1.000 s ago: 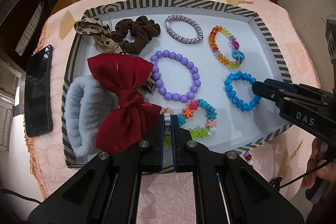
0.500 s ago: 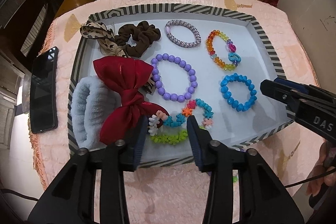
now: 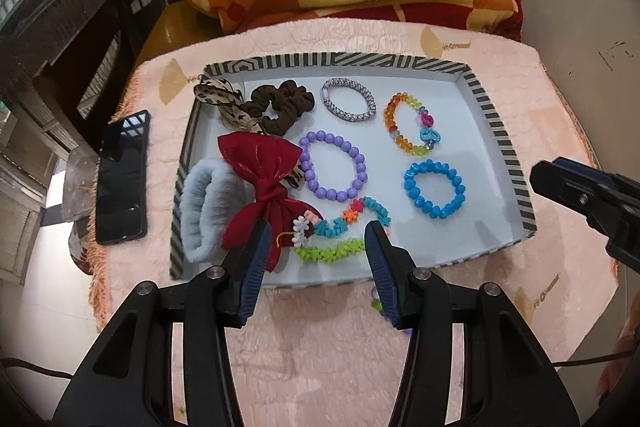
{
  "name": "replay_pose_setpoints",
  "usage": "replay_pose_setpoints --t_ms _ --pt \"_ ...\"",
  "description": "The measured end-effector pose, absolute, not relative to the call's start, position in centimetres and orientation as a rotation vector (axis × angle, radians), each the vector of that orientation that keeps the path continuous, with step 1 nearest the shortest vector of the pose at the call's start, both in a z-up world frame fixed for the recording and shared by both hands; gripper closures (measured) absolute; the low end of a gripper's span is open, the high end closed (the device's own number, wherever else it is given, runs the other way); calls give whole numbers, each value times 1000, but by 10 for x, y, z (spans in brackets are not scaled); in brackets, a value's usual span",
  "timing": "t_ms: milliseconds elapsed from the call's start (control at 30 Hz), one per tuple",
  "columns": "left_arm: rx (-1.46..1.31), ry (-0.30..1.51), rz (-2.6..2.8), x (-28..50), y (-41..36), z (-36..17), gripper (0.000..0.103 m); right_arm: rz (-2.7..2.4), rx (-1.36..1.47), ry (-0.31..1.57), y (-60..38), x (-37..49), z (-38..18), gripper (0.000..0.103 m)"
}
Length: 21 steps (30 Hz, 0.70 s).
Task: Organize jewelry
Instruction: 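Lift both open grippers back over the multicolor bracelet and black scrunchie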
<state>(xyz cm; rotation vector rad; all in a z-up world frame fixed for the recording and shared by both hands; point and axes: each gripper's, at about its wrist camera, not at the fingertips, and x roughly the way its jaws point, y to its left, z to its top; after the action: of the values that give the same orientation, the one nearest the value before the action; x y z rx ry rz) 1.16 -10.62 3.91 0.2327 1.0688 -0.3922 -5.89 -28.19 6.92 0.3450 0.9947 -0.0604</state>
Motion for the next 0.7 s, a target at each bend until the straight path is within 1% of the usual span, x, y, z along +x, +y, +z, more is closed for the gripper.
replay_pose_setpoints --t_ms 133,200,233,700 --pt "239 1048 -384 -3 -108 44 55 -72 342 989 -281 -81 71 57" --pt "238 1045 -383 -11 -107 46 55 -75 340 992 -281 -92 70 51" --pt "237 1042 -381 -15 -106 47 55 -79 334 997 -280 -98 68 50" --pt "226 1026 -364 -61 -102 52 55 -98 311 1039 -278 -158 49 49"
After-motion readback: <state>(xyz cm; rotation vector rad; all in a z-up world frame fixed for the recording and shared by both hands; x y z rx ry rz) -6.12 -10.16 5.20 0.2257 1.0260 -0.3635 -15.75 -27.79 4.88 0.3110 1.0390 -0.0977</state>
